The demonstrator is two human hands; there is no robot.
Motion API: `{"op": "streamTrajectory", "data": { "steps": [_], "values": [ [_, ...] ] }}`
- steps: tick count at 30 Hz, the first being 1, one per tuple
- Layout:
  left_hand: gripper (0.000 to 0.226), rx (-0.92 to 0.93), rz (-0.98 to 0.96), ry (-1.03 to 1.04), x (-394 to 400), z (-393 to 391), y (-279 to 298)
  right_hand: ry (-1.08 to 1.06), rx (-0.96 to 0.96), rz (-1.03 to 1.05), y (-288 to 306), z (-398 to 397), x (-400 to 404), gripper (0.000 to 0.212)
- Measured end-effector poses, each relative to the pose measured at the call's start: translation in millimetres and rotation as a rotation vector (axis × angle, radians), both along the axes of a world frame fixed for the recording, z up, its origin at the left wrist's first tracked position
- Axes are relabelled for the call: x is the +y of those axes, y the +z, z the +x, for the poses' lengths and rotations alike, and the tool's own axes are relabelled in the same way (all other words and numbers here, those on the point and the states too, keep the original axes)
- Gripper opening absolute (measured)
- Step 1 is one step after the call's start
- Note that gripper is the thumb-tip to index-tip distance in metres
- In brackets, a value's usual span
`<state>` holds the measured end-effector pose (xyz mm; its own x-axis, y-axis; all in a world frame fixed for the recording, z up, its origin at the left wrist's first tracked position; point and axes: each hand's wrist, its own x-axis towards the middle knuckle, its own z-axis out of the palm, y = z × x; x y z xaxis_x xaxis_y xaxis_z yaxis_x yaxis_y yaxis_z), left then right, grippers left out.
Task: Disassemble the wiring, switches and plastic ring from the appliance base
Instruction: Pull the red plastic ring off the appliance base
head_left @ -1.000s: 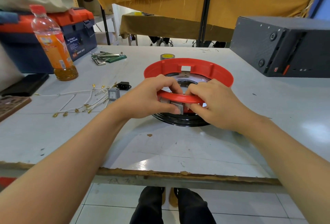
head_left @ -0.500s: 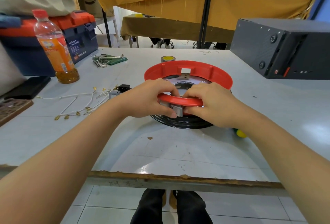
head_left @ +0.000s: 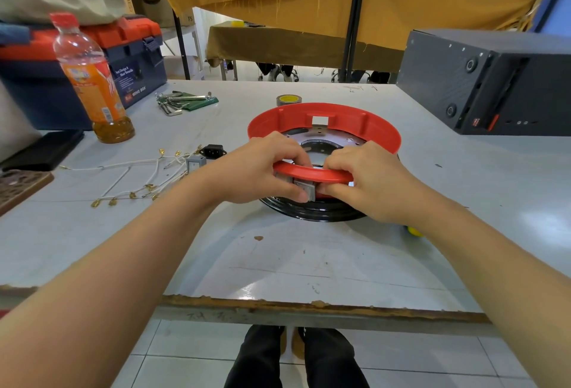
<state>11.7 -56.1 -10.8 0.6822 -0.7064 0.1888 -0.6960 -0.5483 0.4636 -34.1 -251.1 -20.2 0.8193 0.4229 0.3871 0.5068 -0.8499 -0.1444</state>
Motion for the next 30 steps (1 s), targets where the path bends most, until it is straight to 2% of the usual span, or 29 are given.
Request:
{"op": "streamTrajectory", "data": {
  "steps": [19,24,27,30],
  "values": [
    [0.026,0.016,0.122,-0.037,-2,0,7,0.018,0.016,-0.041,1,0,-1,0.018],
    [0.013,0.067,0.179,-0.09,-2,-4,15,0.032,0.022,-0.055,1,0,-2,0.019],
    [0.014,0.059,0.204,-0.081,-3,-3,17,0.038,0.019,-0.06,2,3,-3,0.011],
    [0.026,0.019,0.197,-0.025,-3,-3,12,0.037,-0.012,-0.07,0,3,-4,0.017]
  ]
}}
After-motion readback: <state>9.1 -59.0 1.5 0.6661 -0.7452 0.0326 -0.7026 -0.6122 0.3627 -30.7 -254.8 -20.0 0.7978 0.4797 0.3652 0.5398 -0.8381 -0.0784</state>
